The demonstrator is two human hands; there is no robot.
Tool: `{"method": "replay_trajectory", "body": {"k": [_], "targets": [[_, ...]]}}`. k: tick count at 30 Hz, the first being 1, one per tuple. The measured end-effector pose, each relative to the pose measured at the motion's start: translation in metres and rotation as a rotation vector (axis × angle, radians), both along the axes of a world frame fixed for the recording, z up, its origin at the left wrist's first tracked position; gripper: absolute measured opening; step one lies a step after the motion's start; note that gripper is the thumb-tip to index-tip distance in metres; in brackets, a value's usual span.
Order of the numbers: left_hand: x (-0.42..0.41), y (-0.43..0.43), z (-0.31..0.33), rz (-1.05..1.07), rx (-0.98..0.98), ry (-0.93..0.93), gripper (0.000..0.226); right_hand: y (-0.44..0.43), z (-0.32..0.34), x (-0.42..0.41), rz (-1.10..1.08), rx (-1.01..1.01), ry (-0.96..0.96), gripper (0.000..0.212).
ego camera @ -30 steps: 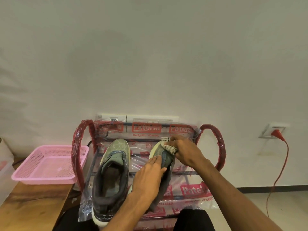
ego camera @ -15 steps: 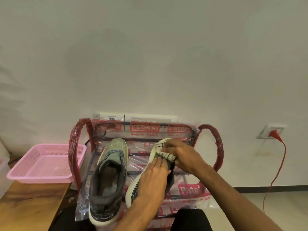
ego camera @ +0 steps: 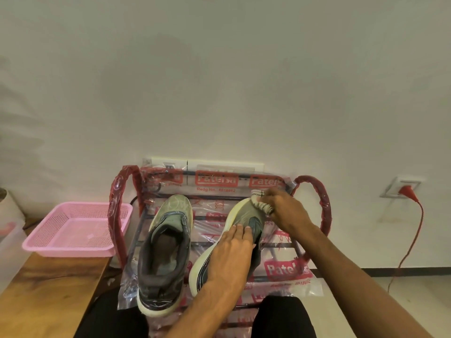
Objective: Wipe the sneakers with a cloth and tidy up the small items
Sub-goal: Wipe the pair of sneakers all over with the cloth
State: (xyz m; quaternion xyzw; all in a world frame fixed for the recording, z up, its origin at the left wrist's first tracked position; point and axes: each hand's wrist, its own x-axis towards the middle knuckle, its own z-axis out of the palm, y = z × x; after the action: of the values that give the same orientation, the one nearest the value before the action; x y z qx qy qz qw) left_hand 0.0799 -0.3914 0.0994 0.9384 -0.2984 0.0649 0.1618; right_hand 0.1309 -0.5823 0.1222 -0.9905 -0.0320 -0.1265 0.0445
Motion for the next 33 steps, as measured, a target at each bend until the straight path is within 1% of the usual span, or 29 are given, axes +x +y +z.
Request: {"method": "replay_trajectory", "body": {"k": [2, 4, 6, 8, 9, 12, 14, 16, 18, 19, 21, 24, 26, 27, 31, 33], "targets": [[-0.002, -0.001, -0.002, 0.010, 0.002, -0.009, 0.054, -0.001, 0.000, 0.004, -0.126, -0.009, -0.020, 0.043], [-0.004, -0.001, -0.004, 0.019, -0.004, -0.004, 0.054, 0.008, -0.002, 0.003, -0.146, 0.116, -0.013, 0.036], [-0.003, -0.002, -0.004, 0.027, -0.017, -0.015, 0.054, 0.022, -0.007, -0.005, -0.023, 0.200, -0.007, 0.035], [0.000, -0.002, -0.004, 0.018, -0.024, -0.016, 0.053, 0.028, -0.012, -0.014, 0.109, 0.151, -0.003, 0.041], [0.001, -0.001, -0.003, 0.011, -0.026, -0.011, 0.054, 0.025, -0.015, -0.015, 0.125, 0.111, -0.002, 0.043], [0.002, 0.003, 0.000, 0.004, -0.037, 0.010, 0.055, 0.012, -0.015, -0.006, -0.032, 0.062, 0.016, 0.046], [0.004, 0.006, 0.002, 0.026, -0.061, 0.022, 0.052, 0.010, -0.006, 0.005, -0.134, 0.035, 0.007, 0.041], [0.005, 0.007, 0.001, 0.040, -0.073, 0.036, 0.045, 0.011, 0.002, 0.013, -0.213, 0.060, -0.026, 0.031], [0.004, 0.006, 0.002, 0.040, -0.059, 0.032, 0.043, 0.010, 0.004, 0.016, -0.247, 0.126, -0.073, 0.029], [0.002, 0.005, 0.002, 0.028, -0.047, 0.025, 0.046, 0.011, 0.003, 0.015, -0.238, 0.152, -0.077, 0.029], [-0.003, 0.002, 0.002, 0.005, -0.021, -0.001, 0.054, 0.017, 0.001, 0.008, -0.150, 0.147, -0.057, 0.030], [-0.004, 0.001, 0.000, 0.013, -0.025, -0.032, 0.054, 0.031, -0.001, -0.011, 0.097, 0.099, 0.024, 0.037], [-0.005, 0.001, 0.001, 0.008, -0.031, -0.033, 0.054, 0.030, 0.000, -0.019, 0.226, 0.016, 0.052, 0.041], [-0.006, 0.000, 0.002, -0.004, -0.024, -0.035, 0.057, 0.026, 0.001, -0.020, 0.229, -0.015, 0.045, 0.041], [-0.009, -0.001, 0.006, -0.021, 0.005, -0.041, 0.064, 0.017, 0.009, -0.018, 0.073, -0.076, 0.004, 0.039], [-0.009, 0.002, 0.007, -0.008, 0.010, -0.039, 0.062, 0.027, 0.013, -0.015, 0.134, -0.134, 0.042, 0.037]]}}
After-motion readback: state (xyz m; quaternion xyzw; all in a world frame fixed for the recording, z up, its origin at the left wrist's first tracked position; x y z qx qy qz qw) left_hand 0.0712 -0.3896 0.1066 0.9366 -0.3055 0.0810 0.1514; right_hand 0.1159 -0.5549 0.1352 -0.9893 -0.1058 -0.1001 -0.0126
